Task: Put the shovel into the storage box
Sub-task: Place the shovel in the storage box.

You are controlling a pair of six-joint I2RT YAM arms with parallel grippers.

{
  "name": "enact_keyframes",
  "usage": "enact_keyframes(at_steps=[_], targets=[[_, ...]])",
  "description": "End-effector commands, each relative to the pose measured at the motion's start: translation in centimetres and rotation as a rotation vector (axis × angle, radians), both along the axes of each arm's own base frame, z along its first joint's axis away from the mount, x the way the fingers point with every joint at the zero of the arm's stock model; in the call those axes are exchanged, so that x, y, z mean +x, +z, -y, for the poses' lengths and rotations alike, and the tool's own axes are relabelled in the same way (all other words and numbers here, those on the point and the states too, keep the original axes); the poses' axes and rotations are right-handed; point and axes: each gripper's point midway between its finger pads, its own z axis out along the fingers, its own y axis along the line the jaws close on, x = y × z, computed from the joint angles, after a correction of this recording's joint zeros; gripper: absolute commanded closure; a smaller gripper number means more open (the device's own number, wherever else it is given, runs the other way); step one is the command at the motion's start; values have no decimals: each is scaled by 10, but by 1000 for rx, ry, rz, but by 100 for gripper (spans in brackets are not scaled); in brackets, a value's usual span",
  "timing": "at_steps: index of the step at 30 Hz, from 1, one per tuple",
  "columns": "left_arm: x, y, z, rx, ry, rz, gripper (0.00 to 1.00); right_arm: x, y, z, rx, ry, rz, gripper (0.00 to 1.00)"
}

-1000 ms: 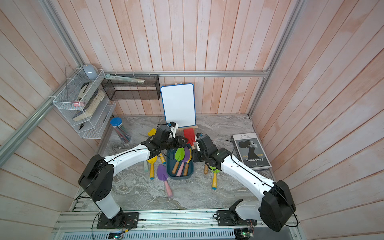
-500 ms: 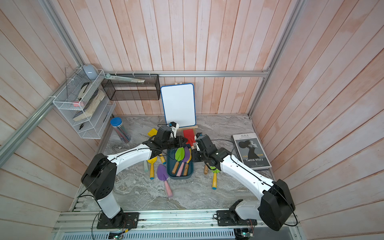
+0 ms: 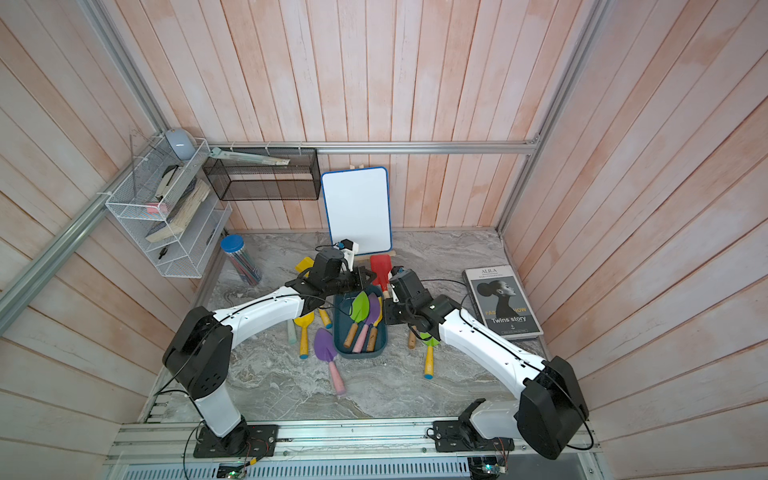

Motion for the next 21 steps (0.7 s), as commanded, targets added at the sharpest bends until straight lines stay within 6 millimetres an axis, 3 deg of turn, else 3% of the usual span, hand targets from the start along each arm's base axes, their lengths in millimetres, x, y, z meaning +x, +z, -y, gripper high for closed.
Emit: enact_keyframes(at_steps=[1, 5, 11, 21], targets=[[3, -13, -10, 68, 16, 9, 100, 5, 22, -3, 28, -8, 50, 57], [0, -4, -16, 88, 12, 31, 100, 4, 26, 2, 22, -17, 59, 44], [-8, 8, -29, 151, -22, 71, 100, 0, 30, 9, 22, -32, 74, 42], [-26, -20, -47, 348, -122, 75, 100, -4, 23, 13, 18, -41, 69, 43]])
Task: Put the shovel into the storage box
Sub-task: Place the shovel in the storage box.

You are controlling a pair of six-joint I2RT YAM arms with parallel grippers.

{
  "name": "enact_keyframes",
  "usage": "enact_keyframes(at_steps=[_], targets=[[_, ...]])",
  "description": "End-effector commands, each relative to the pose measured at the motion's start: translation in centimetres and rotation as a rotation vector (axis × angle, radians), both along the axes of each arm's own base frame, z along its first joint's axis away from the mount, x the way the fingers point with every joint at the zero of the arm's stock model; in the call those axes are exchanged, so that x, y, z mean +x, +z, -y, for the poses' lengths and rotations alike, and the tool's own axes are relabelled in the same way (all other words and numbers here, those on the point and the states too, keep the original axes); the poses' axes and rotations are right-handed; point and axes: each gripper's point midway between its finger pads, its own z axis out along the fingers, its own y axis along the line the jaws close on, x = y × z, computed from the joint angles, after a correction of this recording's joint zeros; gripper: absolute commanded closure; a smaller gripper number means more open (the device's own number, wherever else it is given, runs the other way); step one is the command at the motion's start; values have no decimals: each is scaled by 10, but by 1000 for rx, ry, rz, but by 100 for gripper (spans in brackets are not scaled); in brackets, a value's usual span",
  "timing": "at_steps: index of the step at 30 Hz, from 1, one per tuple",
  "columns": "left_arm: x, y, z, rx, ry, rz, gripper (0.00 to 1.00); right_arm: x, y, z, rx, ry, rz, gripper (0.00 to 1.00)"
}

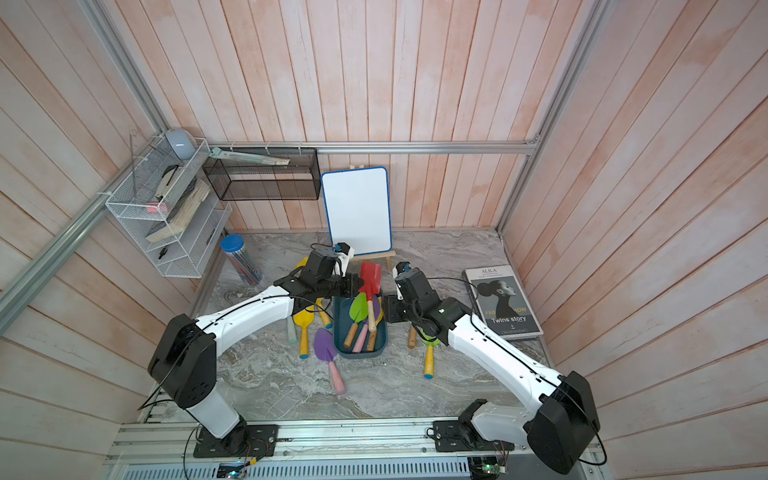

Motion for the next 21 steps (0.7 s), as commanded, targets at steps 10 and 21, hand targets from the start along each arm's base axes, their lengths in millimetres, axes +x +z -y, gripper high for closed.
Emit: enact_keyframes(at_steps=[10, 21], targets=[[1, -25, -25, 179, -8, 35, 100, -5, -9, 6, -18, -16, -15, 43], [9, -52, -31, 257, -4, 61, 100, -6, -17, 6, -27, -13, -29, 43]])
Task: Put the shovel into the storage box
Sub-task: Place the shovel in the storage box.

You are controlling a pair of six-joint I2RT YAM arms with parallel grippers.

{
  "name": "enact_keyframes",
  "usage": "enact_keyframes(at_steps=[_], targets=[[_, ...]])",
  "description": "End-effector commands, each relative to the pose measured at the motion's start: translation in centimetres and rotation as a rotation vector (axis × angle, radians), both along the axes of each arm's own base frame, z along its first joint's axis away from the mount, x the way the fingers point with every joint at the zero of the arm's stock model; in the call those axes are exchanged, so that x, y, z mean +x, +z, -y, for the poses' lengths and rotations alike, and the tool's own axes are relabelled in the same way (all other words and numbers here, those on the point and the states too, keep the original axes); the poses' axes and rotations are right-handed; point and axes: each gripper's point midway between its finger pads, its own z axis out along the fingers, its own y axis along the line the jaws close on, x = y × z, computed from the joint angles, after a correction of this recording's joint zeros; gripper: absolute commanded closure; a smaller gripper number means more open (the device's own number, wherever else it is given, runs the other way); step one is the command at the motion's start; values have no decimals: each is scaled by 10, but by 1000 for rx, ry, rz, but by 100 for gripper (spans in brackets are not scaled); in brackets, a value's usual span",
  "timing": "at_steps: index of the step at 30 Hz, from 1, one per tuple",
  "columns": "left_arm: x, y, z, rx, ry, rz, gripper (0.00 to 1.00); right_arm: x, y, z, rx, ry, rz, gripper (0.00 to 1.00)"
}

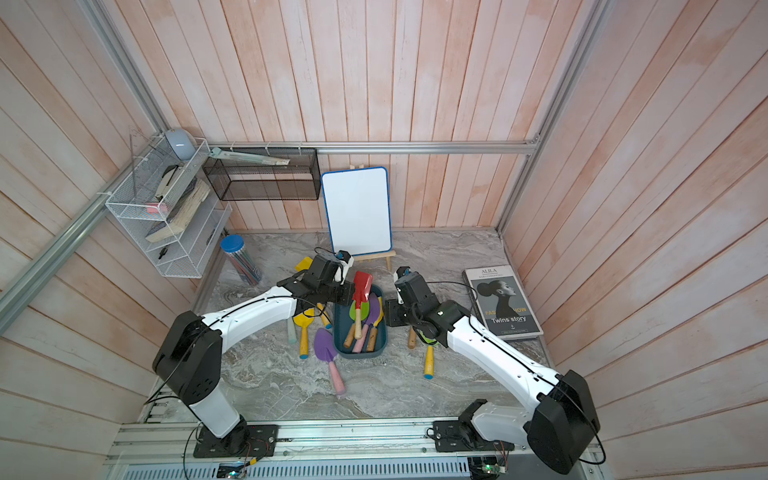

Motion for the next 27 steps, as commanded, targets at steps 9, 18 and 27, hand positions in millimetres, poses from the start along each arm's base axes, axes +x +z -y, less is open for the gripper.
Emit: enact_keyframes(at_steps=[9, 18, 27], targets=[[9, -22, -5, 45, 6, 40, 100, 0, -6, 1, -15, -5, -7, 43], [8, -31, 0, 27, -10, 35, 100, 2, -8, -1, -23, 2, -11, 43], [8, -40, 1, 31, -22, 47, 100, 4, -12, -4, -32, 11, -19, 43]])
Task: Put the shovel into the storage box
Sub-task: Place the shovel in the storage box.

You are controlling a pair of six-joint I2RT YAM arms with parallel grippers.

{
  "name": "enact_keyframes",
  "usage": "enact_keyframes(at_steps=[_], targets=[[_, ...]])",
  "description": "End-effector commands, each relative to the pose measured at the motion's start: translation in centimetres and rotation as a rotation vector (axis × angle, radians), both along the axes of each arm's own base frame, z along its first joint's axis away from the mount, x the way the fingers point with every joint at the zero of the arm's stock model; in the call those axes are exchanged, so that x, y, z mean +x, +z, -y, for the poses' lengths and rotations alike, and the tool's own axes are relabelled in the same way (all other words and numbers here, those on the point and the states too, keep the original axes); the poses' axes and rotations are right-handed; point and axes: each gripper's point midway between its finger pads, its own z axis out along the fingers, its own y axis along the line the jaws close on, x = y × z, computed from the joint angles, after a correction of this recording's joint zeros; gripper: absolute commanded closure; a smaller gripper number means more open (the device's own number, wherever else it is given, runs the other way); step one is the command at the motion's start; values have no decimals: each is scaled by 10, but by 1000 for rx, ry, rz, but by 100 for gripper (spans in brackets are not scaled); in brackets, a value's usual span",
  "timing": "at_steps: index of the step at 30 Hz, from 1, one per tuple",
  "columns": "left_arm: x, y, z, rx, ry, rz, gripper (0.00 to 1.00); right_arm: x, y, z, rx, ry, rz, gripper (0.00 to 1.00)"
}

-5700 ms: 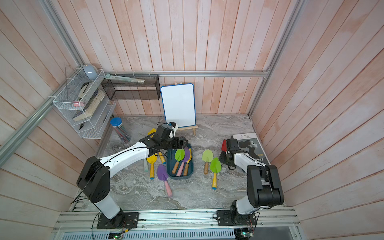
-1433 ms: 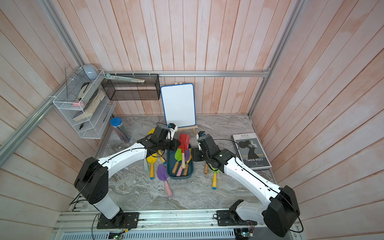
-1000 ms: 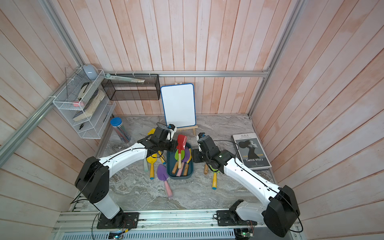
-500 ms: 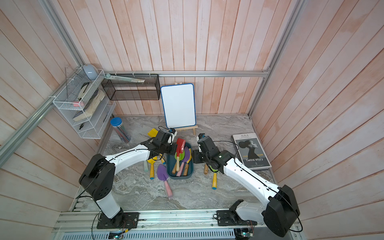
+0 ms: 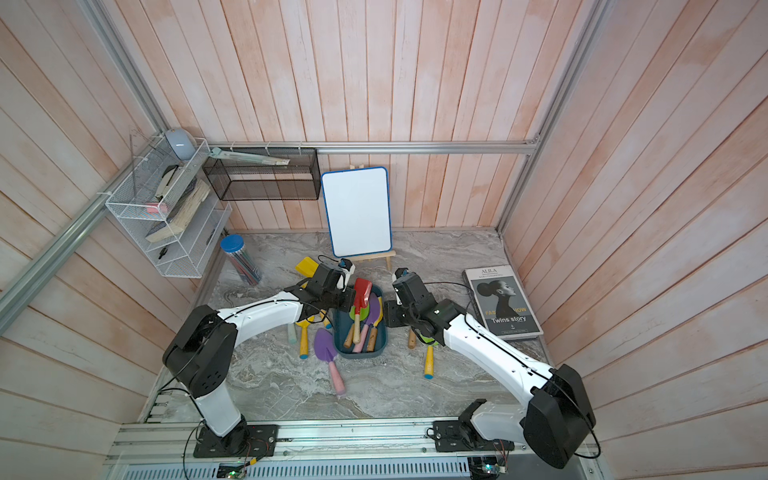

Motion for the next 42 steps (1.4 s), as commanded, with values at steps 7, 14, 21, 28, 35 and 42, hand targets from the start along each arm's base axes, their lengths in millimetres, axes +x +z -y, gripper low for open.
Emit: enact_keyframes(at_steps=[7, 14, 21, 28, 35, 42], targets=[[1, -5, 6, 13, -48, 28, 100, 4, -2, -3, -16, 13, 5, 43], [-4, -12, 10, 10, -74, -6, 100, 3, -5, -3, -20, 17, 0, 43], [-16, -21, 15, -30, -77, -66, 100, 1, -6, 0, -27, 14, 0, 43], [-22, -29, 12, -51, -41, -113, 100, 2, -6, 0, -28, 15, 1, 43], [-26, -36, 9, -61, 6, -164, 100, 2, -6, -1, -26, 17, 4, 43], [-29, -48, 7, -52, 36, -216, 100, 3, -9, -3, -27, 21, -1, 43]])
